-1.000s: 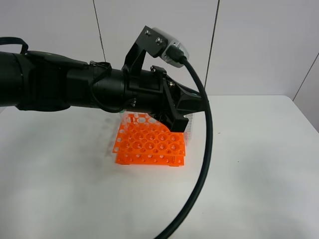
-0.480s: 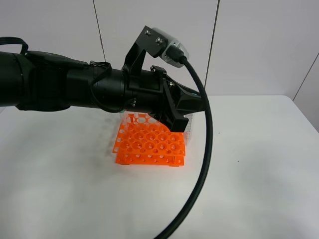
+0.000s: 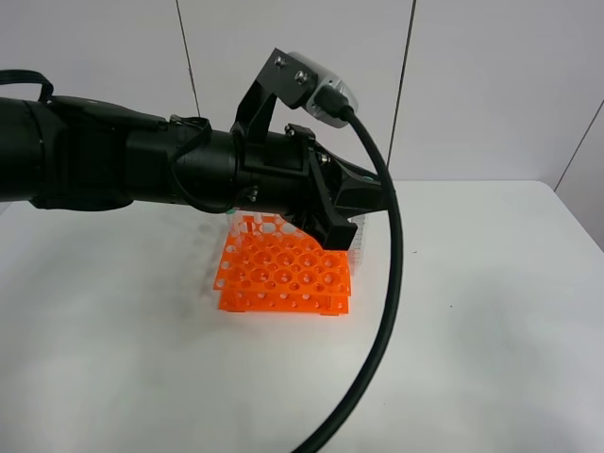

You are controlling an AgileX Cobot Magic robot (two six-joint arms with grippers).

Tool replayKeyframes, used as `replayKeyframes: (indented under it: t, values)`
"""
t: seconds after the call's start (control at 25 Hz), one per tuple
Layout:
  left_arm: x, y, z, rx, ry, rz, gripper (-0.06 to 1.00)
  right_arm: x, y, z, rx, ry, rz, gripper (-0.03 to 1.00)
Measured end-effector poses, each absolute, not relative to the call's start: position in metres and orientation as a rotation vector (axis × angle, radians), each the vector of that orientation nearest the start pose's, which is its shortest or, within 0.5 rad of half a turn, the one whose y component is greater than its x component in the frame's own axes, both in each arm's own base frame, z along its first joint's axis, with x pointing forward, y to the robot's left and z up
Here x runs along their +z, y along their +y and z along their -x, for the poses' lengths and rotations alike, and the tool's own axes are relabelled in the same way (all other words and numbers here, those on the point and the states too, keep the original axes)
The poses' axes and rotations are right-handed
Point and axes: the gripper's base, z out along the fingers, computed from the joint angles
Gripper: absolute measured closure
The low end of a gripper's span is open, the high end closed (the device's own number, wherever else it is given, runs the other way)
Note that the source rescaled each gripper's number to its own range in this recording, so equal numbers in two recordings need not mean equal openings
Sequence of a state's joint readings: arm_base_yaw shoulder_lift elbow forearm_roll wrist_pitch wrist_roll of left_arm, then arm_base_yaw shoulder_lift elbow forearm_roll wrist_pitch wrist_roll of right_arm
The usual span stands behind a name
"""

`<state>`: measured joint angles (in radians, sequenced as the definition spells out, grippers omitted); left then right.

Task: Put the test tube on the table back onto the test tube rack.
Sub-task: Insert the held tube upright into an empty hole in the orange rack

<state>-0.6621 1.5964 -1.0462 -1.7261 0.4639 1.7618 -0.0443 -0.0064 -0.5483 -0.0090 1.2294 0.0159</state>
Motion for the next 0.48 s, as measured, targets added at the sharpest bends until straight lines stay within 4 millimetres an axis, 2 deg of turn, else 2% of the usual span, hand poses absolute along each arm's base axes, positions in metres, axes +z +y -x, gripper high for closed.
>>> replayKeyframes:
  t: [0.24,0.48]
  values:
    - [0.2864,-0.2512,-0.2581,-0.831,1.738,-0.979,0.94,0.277,0.0001,0.0193,-0.027,2.157,-0.067,0.18]
    - [0.2868,-0.2472,-0.2656,-0.732,1.804,-0.94,0.94,0.277,0.0001,0.0193,-0.027,2.157,-0.067,0.18]
